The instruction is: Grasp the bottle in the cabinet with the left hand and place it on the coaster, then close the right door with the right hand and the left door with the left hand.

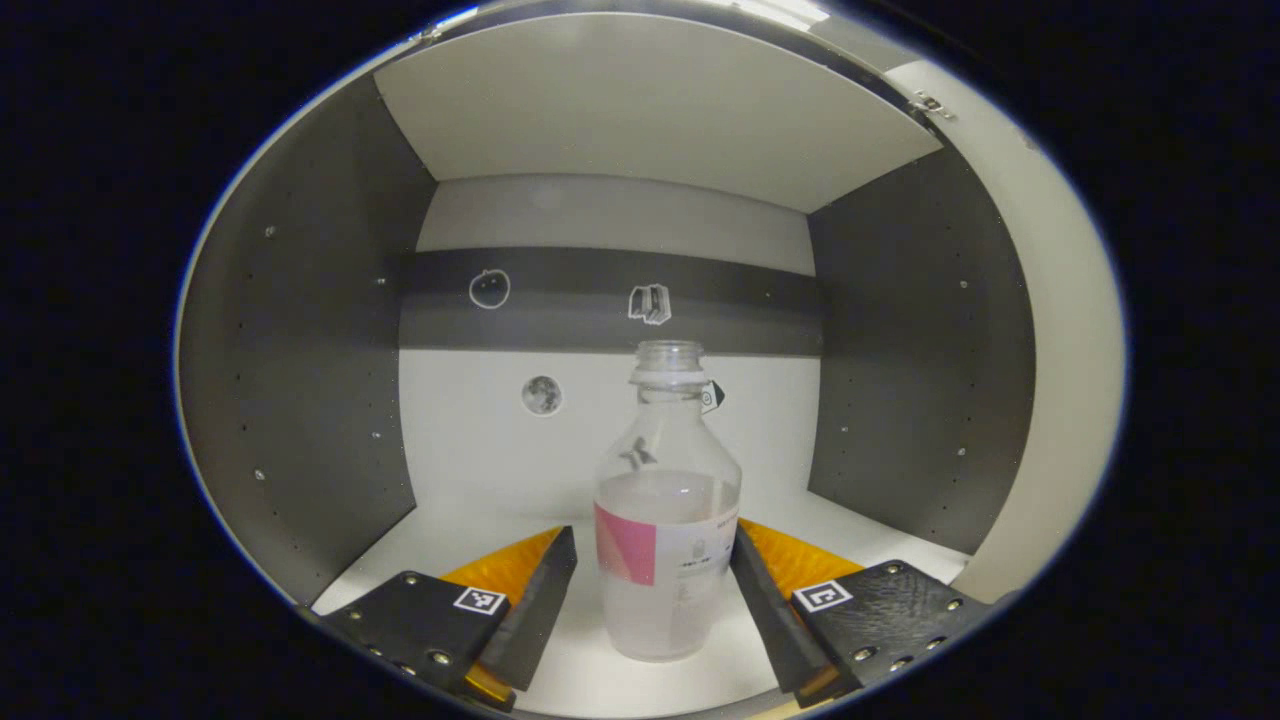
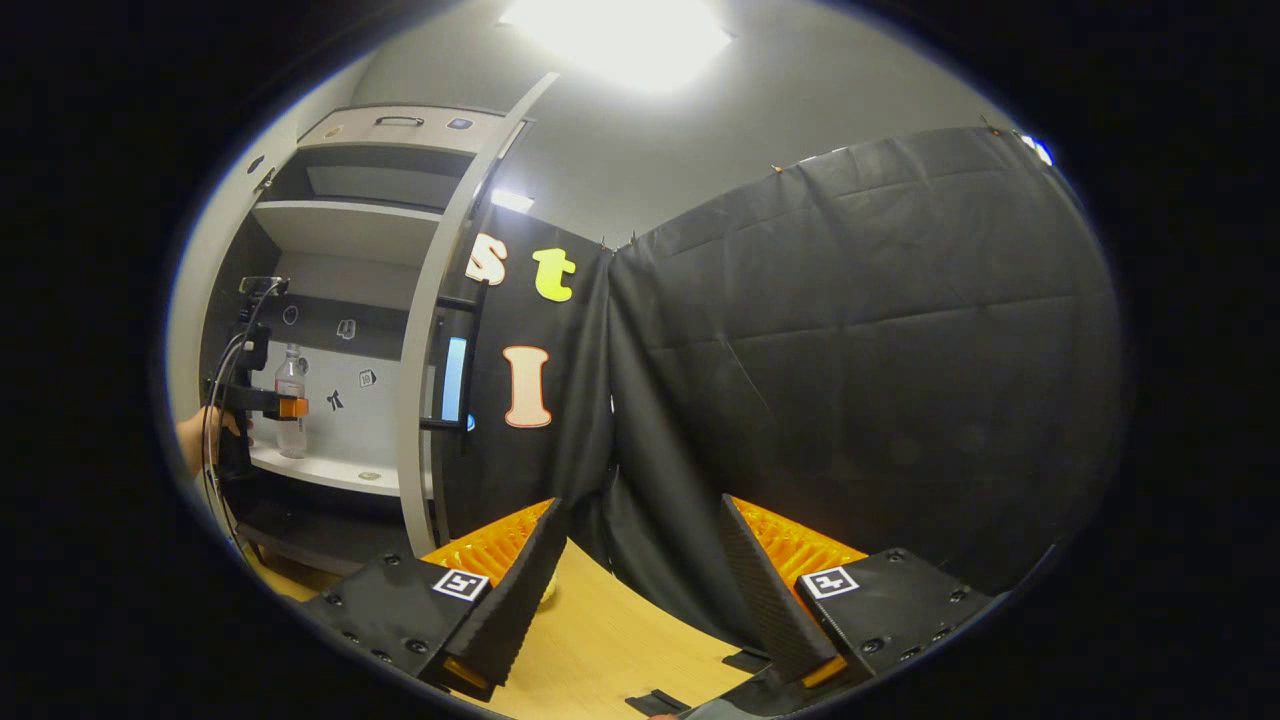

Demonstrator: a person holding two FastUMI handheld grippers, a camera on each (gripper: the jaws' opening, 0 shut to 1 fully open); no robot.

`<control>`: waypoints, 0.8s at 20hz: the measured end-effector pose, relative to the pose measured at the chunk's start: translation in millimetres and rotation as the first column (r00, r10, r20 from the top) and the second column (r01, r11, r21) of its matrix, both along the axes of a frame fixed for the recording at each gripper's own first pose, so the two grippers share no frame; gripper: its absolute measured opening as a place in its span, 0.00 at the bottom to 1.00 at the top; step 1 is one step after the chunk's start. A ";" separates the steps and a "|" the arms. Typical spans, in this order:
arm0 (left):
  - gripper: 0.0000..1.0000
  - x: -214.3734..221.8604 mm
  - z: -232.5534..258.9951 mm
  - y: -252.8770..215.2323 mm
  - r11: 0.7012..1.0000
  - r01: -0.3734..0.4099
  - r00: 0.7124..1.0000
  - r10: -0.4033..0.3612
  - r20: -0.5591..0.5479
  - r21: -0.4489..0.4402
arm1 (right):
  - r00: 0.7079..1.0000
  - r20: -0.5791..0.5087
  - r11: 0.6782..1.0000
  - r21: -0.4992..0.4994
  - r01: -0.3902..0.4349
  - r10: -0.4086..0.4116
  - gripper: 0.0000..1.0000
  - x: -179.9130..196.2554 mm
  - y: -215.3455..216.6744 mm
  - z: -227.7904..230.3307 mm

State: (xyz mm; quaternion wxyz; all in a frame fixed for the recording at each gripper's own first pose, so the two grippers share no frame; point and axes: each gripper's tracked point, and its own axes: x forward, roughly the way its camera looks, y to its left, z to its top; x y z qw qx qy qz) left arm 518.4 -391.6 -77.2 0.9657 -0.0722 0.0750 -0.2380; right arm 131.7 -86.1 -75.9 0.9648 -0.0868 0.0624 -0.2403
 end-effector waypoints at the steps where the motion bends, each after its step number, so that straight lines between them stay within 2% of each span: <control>1: 0.94 2.3 -1.2 -3.3 1.000 0.006 1.000 -0.006 -0.002 0.000 | 1.000 -0.002 1.000 -0.002 -0.002 0.002 0.94 -0.6 0.8 0.0; 3: 0.72 4.0 -2.0 -1.7 1.000 0.003 1.000 -0.003 0.001 0.007 | 1.000 -0.006 1.000 -0.008 -0.006 0.006 0.94 -1.4 -0.1 -0.3; 5: 0.72 1.6 0.8 2.8 1.000 -0.016 1.000 0.016 -0.001 -0.002 | 1.000 -0.010 1.000 -0.009 -0.012 0.012 0.98 -2.0 -0.3 -0.3; 6: 0.72 -1.1 5.3 5.2 1.000 -0.023 1.000 0.023 0.001 -0.021 | 1.000 -0.010 1.000 -0.009 -0.015 0.015 0.94 -2.6 -1.1 -0.7; 9: 0.72 -15.0 15.6 17.3 0.998 -0.047 0.999 0.047 0.000 -0.053 | 1.000 -0.004 1.000 -0.001 -0.028 0.028 0.98 -3.6 0.0 -0.3; 16: 0.72 -65.3 21.5 36.9 0.998 -0.059 0.998 0.059 0.012 -0.018 | 0.997 0.015 0.996 0.041 -0.081 0.081 0.97 -7.5 2.3 -5.2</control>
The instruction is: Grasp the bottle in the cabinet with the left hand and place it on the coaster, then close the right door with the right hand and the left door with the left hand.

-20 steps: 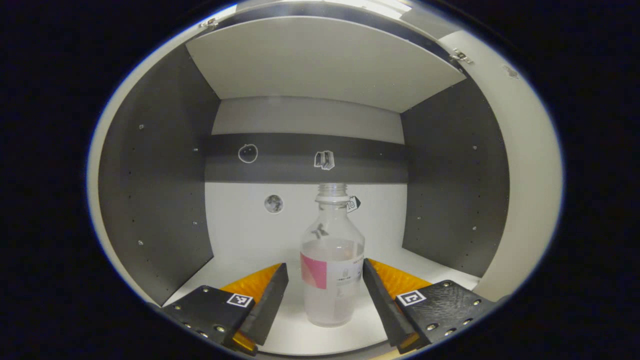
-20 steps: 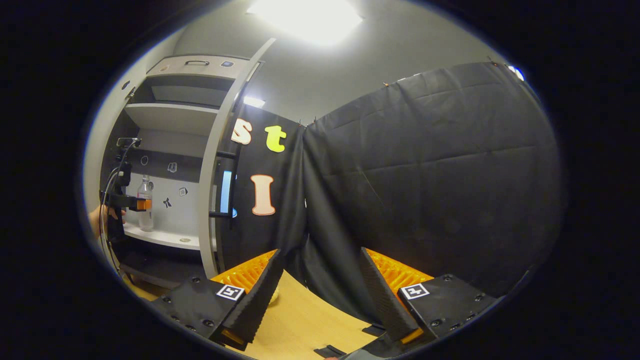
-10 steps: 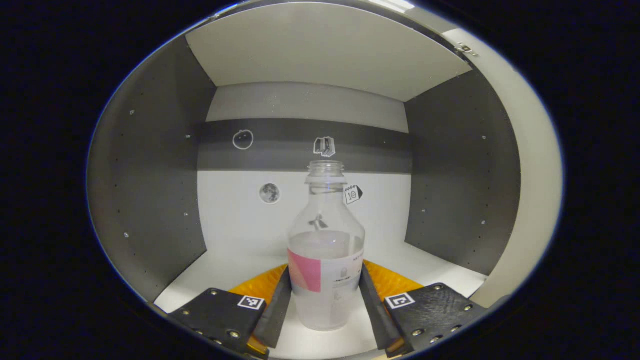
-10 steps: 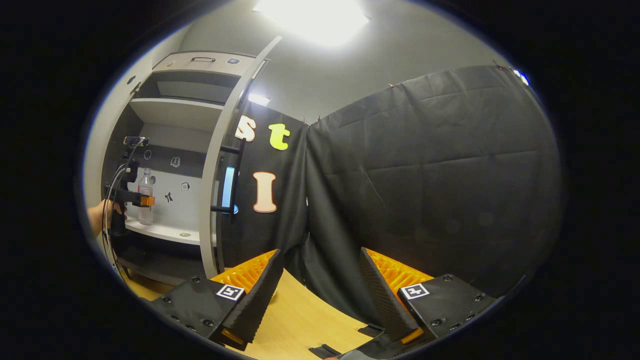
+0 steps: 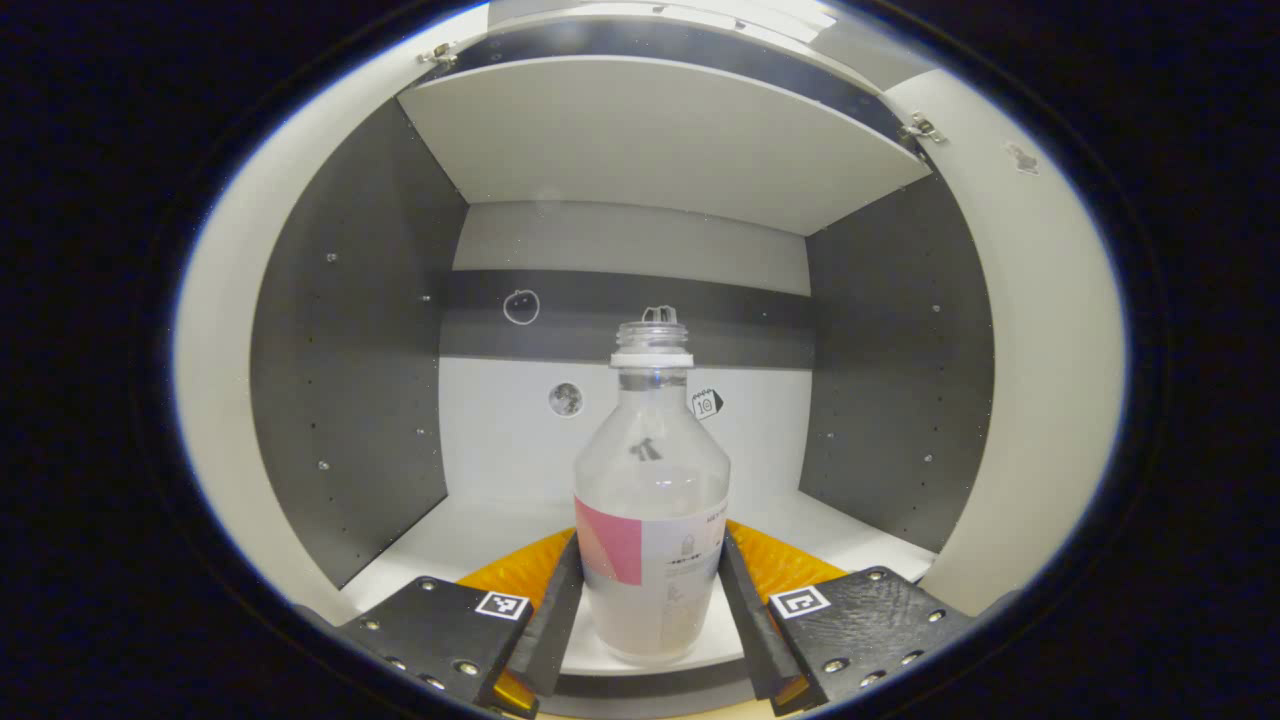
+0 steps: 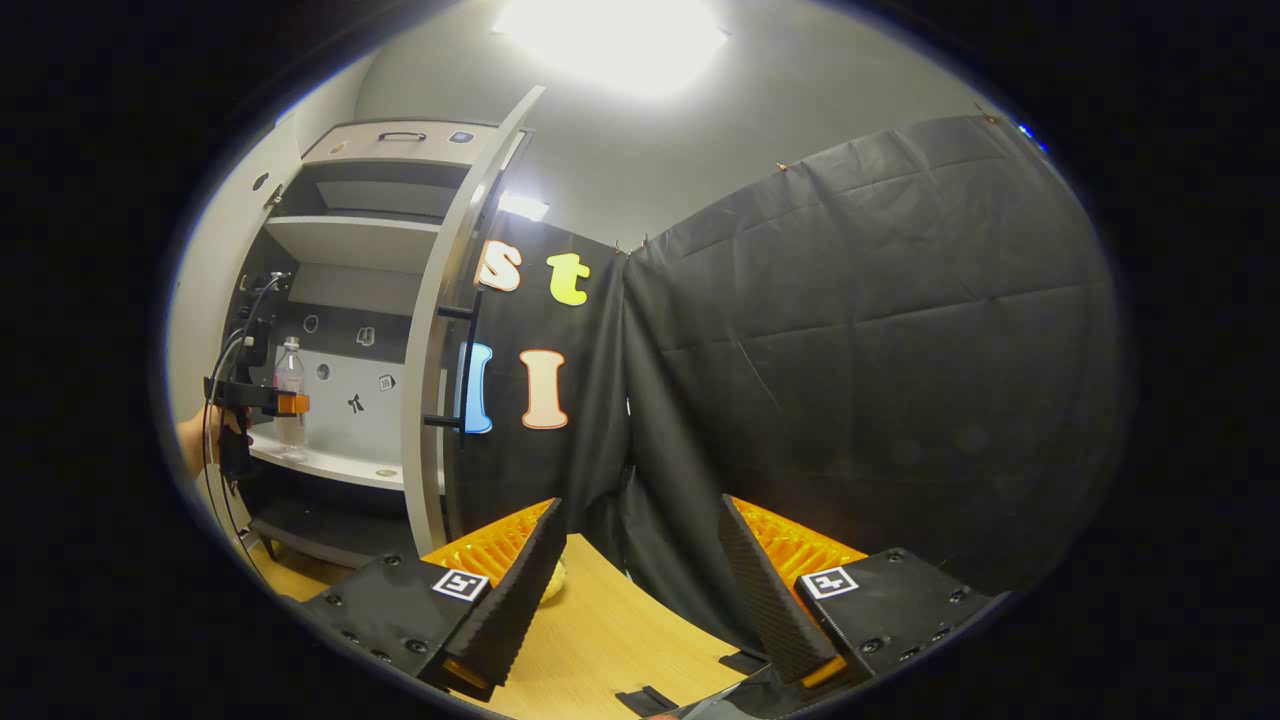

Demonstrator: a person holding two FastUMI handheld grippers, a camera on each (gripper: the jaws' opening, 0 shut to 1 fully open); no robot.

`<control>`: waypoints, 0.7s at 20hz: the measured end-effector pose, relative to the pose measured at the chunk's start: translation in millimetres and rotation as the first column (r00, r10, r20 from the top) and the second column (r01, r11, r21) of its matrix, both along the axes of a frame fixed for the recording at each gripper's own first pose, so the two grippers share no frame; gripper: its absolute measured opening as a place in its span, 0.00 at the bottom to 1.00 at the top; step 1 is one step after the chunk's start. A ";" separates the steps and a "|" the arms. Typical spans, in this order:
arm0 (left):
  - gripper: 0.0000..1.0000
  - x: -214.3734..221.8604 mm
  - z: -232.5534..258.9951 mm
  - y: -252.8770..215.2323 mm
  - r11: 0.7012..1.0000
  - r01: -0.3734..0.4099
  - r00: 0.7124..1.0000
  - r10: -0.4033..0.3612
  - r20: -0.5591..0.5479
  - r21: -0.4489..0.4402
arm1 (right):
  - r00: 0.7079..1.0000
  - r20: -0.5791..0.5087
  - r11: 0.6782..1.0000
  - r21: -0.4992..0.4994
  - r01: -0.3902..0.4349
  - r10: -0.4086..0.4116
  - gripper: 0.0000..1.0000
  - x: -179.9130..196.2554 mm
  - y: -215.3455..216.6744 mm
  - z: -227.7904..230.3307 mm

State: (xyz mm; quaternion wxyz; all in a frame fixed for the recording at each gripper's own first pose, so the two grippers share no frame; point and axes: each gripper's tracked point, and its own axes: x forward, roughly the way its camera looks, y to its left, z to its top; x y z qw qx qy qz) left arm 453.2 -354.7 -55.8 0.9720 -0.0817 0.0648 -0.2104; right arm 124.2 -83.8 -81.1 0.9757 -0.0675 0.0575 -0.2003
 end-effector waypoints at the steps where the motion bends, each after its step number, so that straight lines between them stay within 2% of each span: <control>1: 0.72 -8.3 0.1 4.2 1.000 -0.005 1.000 0.005 0.000 0.001 | 1.000 0.001 1.000 0.005 -0.010 0.010 0.97 -0.6 0.9 -0.5; 3: 0.72 -25.8 2.0 14.0 1.000 -0.017 1.000 0.017 0.004 -0.001 | 0.999 0.005 0.999 0.015 -0.033 0.033 0.97 -1.4 2.8 -1.4; 4: 0.72 -35.2 1.8 17.6 1.000 -0.020 1.000 0.020 0.005 -0.001 | 0.999 0.005 0.999 0.020 -0.044 0.044 0.94 -1.5 3.5 -2.0; 5: 0.72 -44.0 0.0 21.0 1.000 -0.021 1.000 0.021 0.001 0.005 | 0.998 0.005 0.998 0.024 -0.057 0.057 0.97 -1.5 4.9 -2.2; 7: 0.72 -59.6 -3.4 28.3 0.999 -0.028 1.000 0.028 -0.004 0.021 | 0.997 0.006 0.996 0.035 -0.081 0.081 0.97 -3.6 5.1 -3.2; 9: 0.72 -76.2 -4.9 36.0 0.999 -0.036 0.999 0.036 -0.007 0.027 | 0.995 0.013 0.994 0.043 -0.102 0.102 0.94 -4.4 6.6 -2.9; 11: 0.72 -90.0 -5.9 44.3 0.998 -0.048 0.999 0.048 -0.005 0.028 | 0.992 0.013 0.992 0.041 -0.122 0.122 0.98 -5.5 8.3 -3.2; 12: 0.80 -98.5 -6.3 48.7 0.998 -0.054 0.999 0.054 -0.003 0.028 | 0.991 0.011 0.991 0.038 -0.132 0.132 0.97 -6.0 9.2 -3.1; 13: 0.80 -108.3 -7.0 52.3 0.998 -0.055 0.998 0.055 0.000 0.028 | 0.990 0.009 0.989 0.038 -0.141 0.141 0.97 -6.5 9.7 -3.6; 14: 0.72 -115.5 -7.6 54.6 0.998 -0.055 0.998 0.055 0.003 0.027 | 0.989 0.009 0.988 0.041 -0.149 0.148 0.97 -7.0 10.7 -3.2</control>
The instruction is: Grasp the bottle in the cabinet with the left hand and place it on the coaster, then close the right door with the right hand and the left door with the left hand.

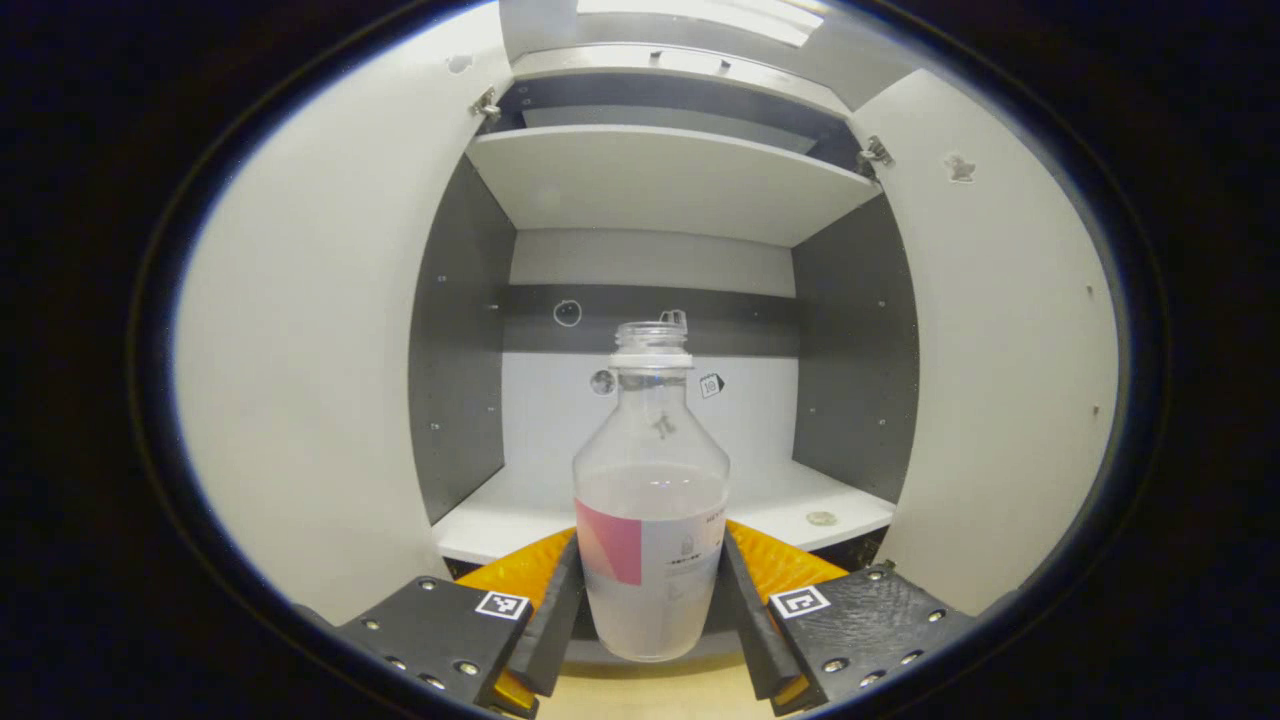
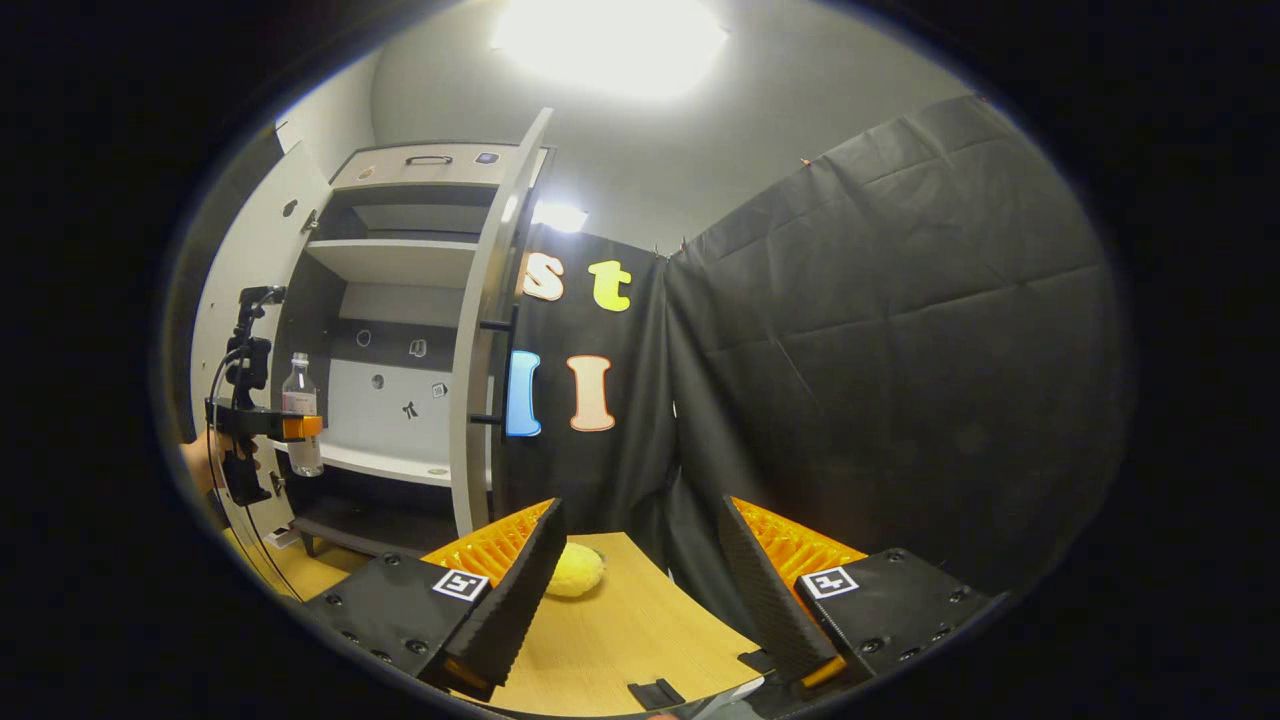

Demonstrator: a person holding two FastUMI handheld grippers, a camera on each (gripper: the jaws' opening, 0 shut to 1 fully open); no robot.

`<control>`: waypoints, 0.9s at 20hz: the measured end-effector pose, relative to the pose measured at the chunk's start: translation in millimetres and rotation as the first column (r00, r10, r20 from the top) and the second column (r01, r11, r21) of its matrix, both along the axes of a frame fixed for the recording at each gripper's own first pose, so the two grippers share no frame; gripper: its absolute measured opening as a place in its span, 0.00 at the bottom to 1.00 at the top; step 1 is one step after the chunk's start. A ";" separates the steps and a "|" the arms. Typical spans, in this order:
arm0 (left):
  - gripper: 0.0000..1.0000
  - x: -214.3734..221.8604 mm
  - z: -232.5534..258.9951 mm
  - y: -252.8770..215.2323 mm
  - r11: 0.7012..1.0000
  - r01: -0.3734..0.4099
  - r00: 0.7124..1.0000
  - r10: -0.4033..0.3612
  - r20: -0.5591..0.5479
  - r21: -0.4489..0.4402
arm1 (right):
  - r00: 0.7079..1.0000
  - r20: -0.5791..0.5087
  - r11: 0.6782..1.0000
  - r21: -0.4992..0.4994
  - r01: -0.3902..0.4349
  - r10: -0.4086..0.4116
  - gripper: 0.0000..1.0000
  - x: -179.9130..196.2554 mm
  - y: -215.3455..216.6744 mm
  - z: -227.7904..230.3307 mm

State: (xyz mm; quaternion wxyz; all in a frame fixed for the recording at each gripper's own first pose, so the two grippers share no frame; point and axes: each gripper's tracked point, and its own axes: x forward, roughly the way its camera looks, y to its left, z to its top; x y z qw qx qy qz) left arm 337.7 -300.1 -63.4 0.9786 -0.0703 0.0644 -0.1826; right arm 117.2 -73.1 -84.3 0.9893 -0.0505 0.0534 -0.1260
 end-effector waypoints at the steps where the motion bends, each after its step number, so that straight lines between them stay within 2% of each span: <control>1: 0.72 -7.8 -2.1 2.2 1.000 0.000 1.000 0.000 0.001 0.000 | 1.000 0.000 1.000 0.007 -0.008 0.008 0.98 -0.3 0.6 -1.1; 2: 0.72 -16.9 -3.6 5.1 1.000 0.000 1.000 0.000 0.004 -0.004 | 1.000 -0.002 1.000 0.013 -0.016 0.016 0.97 -1.3 1.6 -1.7; 3: 0.80 -26.2 -6.2 7.1 1.000 0.003 1.000 -0.003 0.005 -0.008 | 1.000 -0.004 1.000 0.016 -0.023 0.023 0.97 -3.6 2.3 -3.3; 4: 0.80 -34.9 -9.9 8.6 1.000 0.004 1.000 -0.004 0.007 -0.012 | 1.000 -0.007 0.999 0.017 -0.030 0.031 0.94 -5.1 3.2 -4.1; 5: 0.72 -44.4 -14.8 11.2 1.000 0.002 1.000 -0.002 0.008 -0.012 | 0.999 -0.012 0.999 0.016 -0.038 0.038 0.97 -7.0 4.0 -5.3; 13: 0.72 -105.5 -68.5 24.2 1.000 -0.002 0.999 0.002 -0.054 0.001 | 0.995 -0.040 0.996 0.018 -0.086 0.087 0.94 -14.5 14.0 -8.8; 14: 0.72 -112.3 -75.5 23.9 1.000 0.000 0.998 0.000 -0.065 -0.005 | 0.995 -0.047 0.996 0.016 -0.092 0.093 0.97 -14.5 13.3 -10.0; 17: 0.72 -136.9 -101.4 21.5 1.000 0.018 0.995 -0.019 -0.093 -0.013 | 0.993 -0.063 0.995 0.017 -0.102 0.103 0.98 -16.7 14.7 -10.9; 18: 0.72 -144.6 -109.6 19.9 1.000 0.025 0.995 -0.026 -0.096 -0.011 | 0.992 -0.068 0.994 0.021 -0.106 0.107 0.94 -17.3 15.8 -12.4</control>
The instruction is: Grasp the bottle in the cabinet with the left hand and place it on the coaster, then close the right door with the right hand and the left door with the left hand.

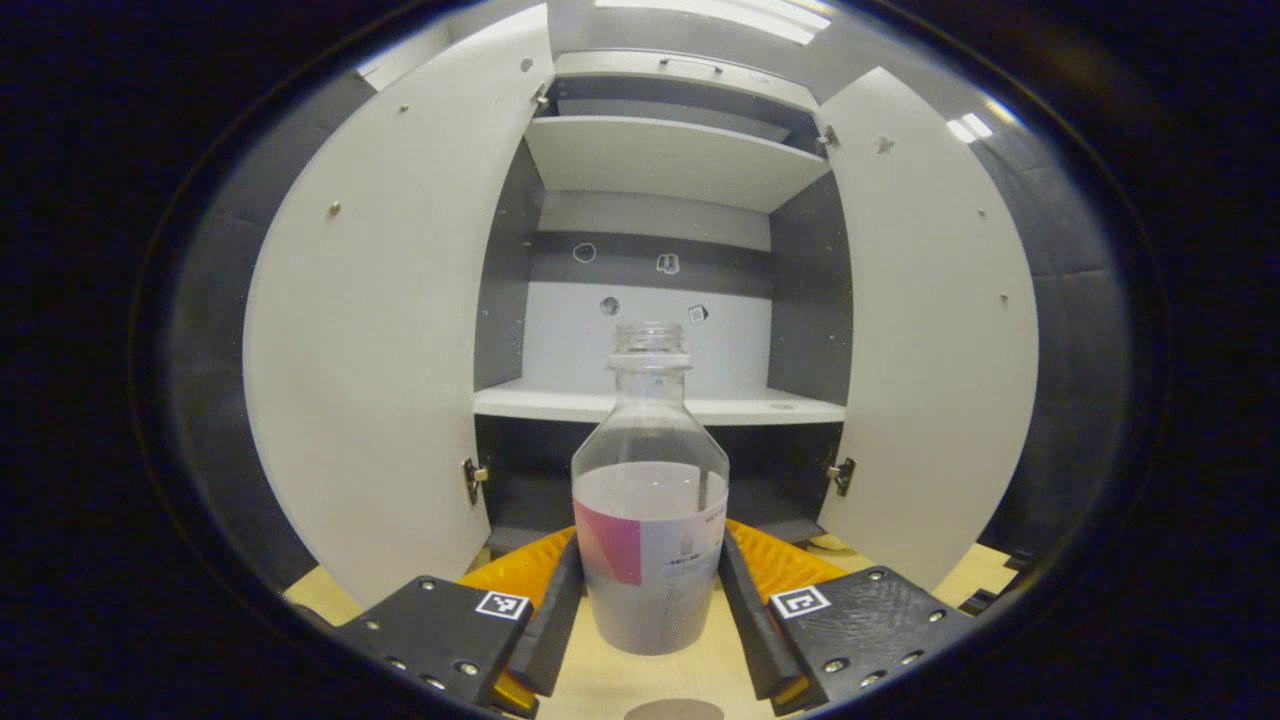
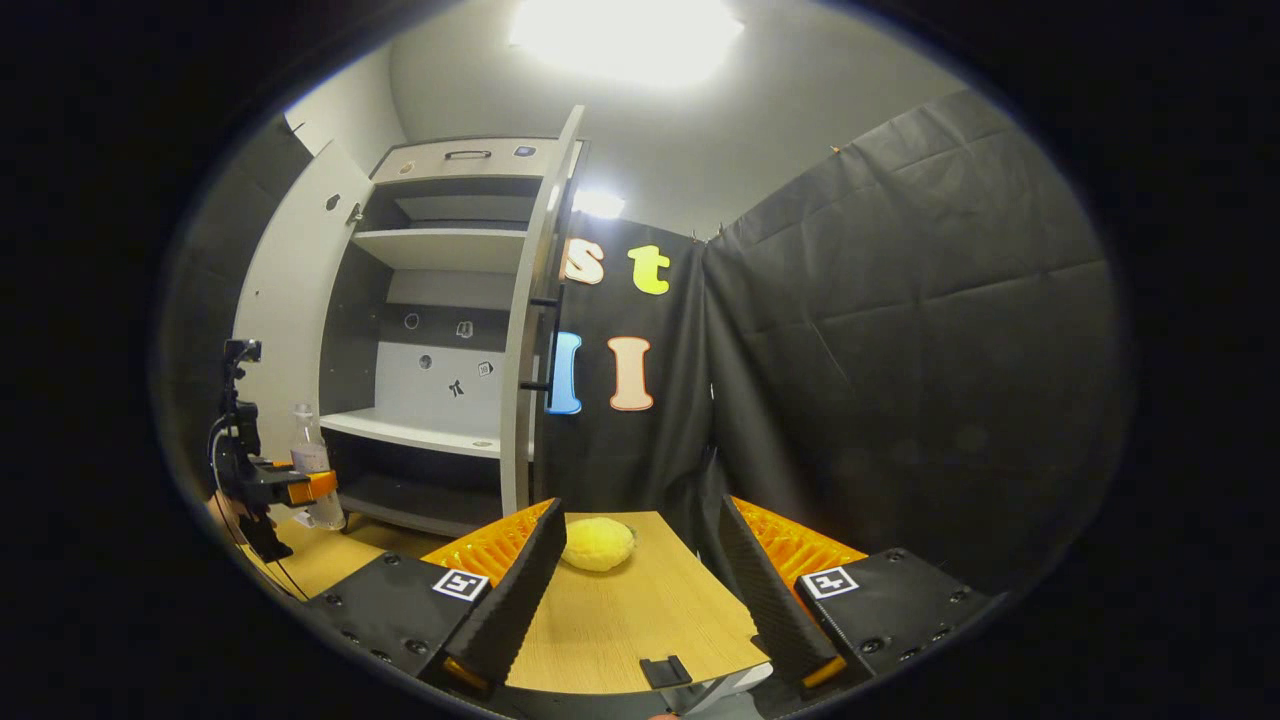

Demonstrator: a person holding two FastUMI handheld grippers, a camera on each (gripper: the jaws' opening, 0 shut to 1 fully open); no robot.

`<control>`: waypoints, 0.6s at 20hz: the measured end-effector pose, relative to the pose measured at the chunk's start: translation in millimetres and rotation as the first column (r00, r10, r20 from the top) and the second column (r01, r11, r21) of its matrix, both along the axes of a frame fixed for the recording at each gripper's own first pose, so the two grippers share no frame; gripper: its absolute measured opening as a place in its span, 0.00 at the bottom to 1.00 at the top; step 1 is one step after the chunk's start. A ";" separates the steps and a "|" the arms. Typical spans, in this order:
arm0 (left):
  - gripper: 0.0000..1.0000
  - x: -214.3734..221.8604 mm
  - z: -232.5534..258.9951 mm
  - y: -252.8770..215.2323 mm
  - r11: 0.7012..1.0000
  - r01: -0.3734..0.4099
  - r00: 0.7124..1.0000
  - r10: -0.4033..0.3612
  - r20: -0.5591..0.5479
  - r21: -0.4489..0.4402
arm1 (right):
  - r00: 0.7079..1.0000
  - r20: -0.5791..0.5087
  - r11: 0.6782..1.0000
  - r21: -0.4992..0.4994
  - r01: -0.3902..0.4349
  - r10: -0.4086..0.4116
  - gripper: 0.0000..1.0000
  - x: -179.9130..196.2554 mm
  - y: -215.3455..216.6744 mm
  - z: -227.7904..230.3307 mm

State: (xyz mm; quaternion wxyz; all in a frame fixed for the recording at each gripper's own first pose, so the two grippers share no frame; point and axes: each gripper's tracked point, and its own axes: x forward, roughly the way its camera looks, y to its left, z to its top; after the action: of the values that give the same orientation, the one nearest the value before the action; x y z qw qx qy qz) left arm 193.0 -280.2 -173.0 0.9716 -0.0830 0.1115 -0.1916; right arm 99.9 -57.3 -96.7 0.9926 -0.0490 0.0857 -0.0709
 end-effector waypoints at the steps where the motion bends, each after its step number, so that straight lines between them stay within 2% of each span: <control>1: 0.72 -9.2 -7.5 -1.5 1.000 0.010 1.000 -0.010 -0.001 -0.001 | 1.000 -0.004 1.000 0.002 -0.003 0.003 0.98 -0.5 1.6 -1.1; 4: 0.72 -29.6 -34.2 -7.2 0.999 0.034 0.999 -0.034 -0.020 -0.010 | 1.000 -0.024 1.000 0.003 -0.010 0.010 0.97 -3.4 3.5 -4.1; 5: 0.72 -36.1 -44.0 -8.7 0.999 0.038 0.999 -0.038 -0.034 -0.013 | 0.999 -0.033 1.000 0.004 -0.016 0.016 0.94 -4.2 5.3 -5.7; 6: 0.72 -39.3 -51.7 -9.7 0.999 0.038 0.998 -0.039 -0.048 -0.015 | 0.999 -0.039 1.000 0.003 -0.022 0.022 0.97 -4.4 7.2 -6.2; 11: 0.72 -59.1 -96.3 -13.7 0.999 0.050 0.994 -0.050 -0.097 0.002 | 0.997 -0.069 0.999 -0.028 -0.046 0.044 0.98 -2.6 14.5 -12.3; 12: 0.72 -62.0 -104.8 -14.7 0.999 0.054 0.993 -0.053 -0.104 0.008 | 0.996 -0.079 0.998 -0.021 -0.051 0.050 0.94 -2.3 17.6 -16.1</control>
State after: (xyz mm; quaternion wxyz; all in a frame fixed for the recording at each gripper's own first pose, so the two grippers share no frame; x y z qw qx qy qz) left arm 131.0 -294.9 -277.8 0.9595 -0.0848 0.1649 -0.2123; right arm 97.5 -39.7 -112.8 0.9893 -0.0652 0.1223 -0.0448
